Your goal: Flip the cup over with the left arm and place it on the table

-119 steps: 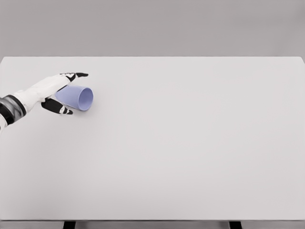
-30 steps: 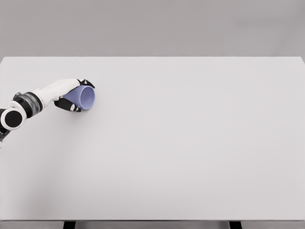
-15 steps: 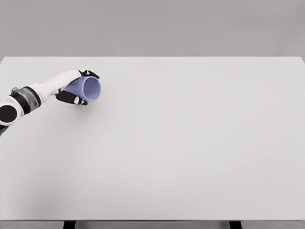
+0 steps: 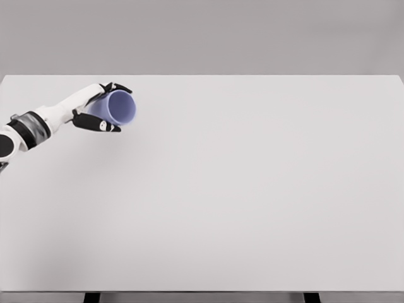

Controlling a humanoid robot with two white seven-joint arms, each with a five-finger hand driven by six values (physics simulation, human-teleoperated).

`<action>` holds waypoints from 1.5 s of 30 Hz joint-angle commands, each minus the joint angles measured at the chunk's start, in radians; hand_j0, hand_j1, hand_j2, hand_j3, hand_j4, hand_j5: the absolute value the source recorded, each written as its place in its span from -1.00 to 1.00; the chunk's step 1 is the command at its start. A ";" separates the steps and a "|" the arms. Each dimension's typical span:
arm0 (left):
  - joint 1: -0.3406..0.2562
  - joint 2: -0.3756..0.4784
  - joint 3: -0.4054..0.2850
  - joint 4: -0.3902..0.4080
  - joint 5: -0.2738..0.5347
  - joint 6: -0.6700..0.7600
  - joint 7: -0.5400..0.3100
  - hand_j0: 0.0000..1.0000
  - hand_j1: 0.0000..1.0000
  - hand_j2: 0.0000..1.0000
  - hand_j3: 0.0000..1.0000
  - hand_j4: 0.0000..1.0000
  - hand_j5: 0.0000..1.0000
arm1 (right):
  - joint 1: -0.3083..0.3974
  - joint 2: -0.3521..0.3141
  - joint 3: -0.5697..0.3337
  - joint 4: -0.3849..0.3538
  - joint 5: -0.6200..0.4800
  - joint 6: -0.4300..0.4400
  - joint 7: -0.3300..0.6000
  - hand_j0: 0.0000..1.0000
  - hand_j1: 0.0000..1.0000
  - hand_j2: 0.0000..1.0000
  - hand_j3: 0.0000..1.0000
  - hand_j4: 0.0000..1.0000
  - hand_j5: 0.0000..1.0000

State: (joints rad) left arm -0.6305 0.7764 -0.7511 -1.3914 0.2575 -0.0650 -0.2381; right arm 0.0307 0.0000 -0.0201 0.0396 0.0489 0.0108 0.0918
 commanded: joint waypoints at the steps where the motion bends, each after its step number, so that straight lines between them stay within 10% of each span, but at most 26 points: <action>1: 0.000 0.000 0.013 0.002 0.035 -0.002 0.000 0.55 0.55 0.55 0.55 0.55 0.55 | 0.000 0.000 0.000 0.000 0.000 0.000 0.000 1.00 1.00 1.00 1.00 1.00 1.00; 19: 0.032 -0.057 0.062 0.025 0.204 -0.024 0.000 0.58 0.58 0.58 0.58 0.58 0.58 | 0.000 0.000 0.000 0.000 0.000 0.000 0.000 1.00 1.00 1.00 1.00 1.00 1.00; 45: 0.117 -0.135 0.187 0.023 0.249 -0.022 0.000 0.62 0.62 0.62 0.62 0.62 0.62 | 0.000 0.000 0.000 0.000 0.000 0.000 0.000 1.00 1.00 1.00 1.00 1.00 1.00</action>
State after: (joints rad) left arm -0.5139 0.6493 -0.5678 -1.3670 0.4995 -0.0874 -0.2378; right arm 0.0307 0.0000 -0.0201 0.0397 0.0489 0.0108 0.0917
